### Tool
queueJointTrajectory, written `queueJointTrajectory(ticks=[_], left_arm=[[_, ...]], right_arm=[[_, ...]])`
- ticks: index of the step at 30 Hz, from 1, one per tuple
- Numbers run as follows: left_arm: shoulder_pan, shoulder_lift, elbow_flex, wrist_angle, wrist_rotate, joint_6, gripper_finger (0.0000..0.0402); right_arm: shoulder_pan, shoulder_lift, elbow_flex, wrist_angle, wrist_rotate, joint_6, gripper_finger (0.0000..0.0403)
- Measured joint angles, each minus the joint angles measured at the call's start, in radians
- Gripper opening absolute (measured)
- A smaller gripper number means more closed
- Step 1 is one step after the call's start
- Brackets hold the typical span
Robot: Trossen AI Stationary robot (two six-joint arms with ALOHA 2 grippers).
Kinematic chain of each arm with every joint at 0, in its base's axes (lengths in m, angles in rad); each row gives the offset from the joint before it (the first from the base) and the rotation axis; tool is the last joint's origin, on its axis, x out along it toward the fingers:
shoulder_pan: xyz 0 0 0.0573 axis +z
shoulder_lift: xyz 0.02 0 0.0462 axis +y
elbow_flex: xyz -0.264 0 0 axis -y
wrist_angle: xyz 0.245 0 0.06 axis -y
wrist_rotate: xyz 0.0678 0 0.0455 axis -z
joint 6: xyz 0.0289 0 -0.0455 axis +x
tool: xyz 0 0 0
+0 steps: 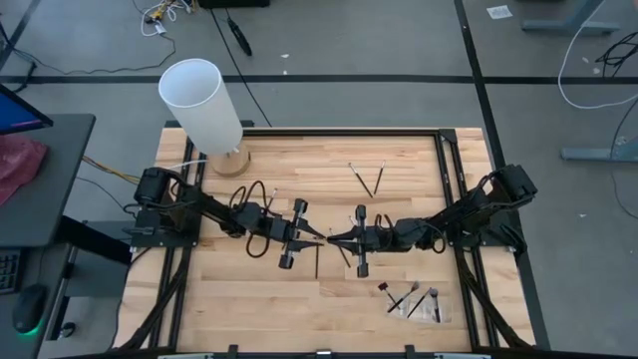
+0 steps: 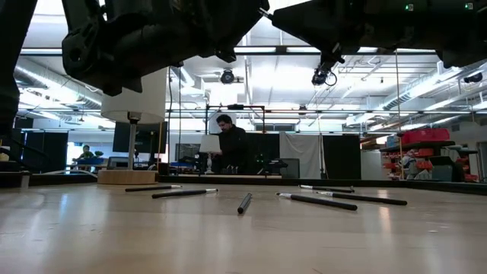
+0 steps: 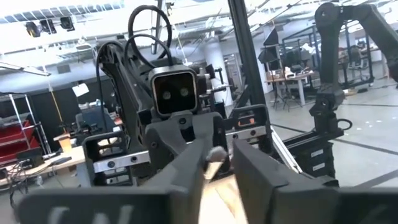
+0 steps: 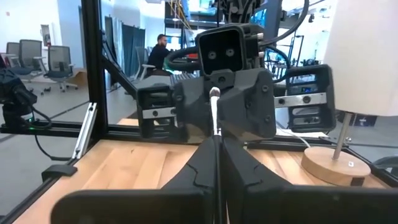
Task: Pick & Place Makeup Supplies
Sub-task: Put the silver makeup brush into the transparent organizer
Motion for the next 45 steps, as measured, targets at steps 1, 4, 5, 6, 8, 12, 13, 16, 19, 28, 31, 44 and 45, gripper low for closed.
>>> queueJointTrajectory(ticks=[1, 4, 5, 6, 8, 12, 13, 16, 19, 28, 31, 44, 45], left_arm=[[0.000, 0.000, 0.000, -0.001, 0.000, 0.000, 0.0061], [0.001, 0.000, 0.000, -0.014, 0.017, 0.005, 0.0017], [0.001, -0.001, 0.000, -0.020, 0.019, 0.004, 0.0015], [0.001, -0.001, 0.000, -0.031, 0.018, 0.004, 0.0016], [0.000, -0.001, 0.000, -0.061, 0.006, -0.008, 0.0016], [0.010, -0.027, 0.000, -0.168, -0.014, -0.055, 0.0015], [0.016, -0.042, 0.001, -0.207, -0.019, -0.062, 0.0015], [0.026, -0.107, 0.000, -0.362, -0.032, -0.110, 0.0015], [0.038, -0.183, 0.000, -0.483, -0.064, -0.134, 0.0018], [0.059, -0.259, 0.000, -0.664, -0.172, -0.140, 0.0018], [0.059, -0.255, 0.000, -0.668, -0.184, -0.140, 0.0021], [0.059, -0.254, 0.000, -0.682, -0.184, -0.142, 0.0021], [0.059, -0.254, 0.000, -0.682, -0.183, -0.142, 0.0021]], right_arm=[[0.000, 0.000, 0.000, -0.001, -0.001, 0.000, 0.0009], [0.001, 0.000, 0.000, -0.011, 0.002, 0.006, 0.0010], [0.001, 0.000, 0.000, -0.017, 0.003, 0.007, 0.0012], [0.001, 0.000, 0.000, -0.027, 0.003, 0.013, 0.0015], [0.001, 0.000, 0.000, -0.059, 0.010, 0.015, 0.0025], [0.005, -0.010, 0.000, -0.137, 0.110, 0.014, 0.0057], [0.006, -0.025, 0.000, -0.167, 0.139, 0.015, 0.0068], [0.004, -0.087, 0.001, -0.273, 0.203, 0.065, 0.0102], [0.005, -0.155, 0.009, -0.453, 0.199, 0.150, 0.0141], [0.016, -0.139, 0.235, -0.981, 0.208, 0.329, 0.0218], [0.014, -0.086, 0.306, -1.039, 0.269, 0.320, 0.0213], [-0.002, 0.078, 0.414, -0.972, 0.329, 0.180, 0.0127], [-0.001, 0.079, 0.414, -0.967, 0.333, 0.178, 0.0118]])
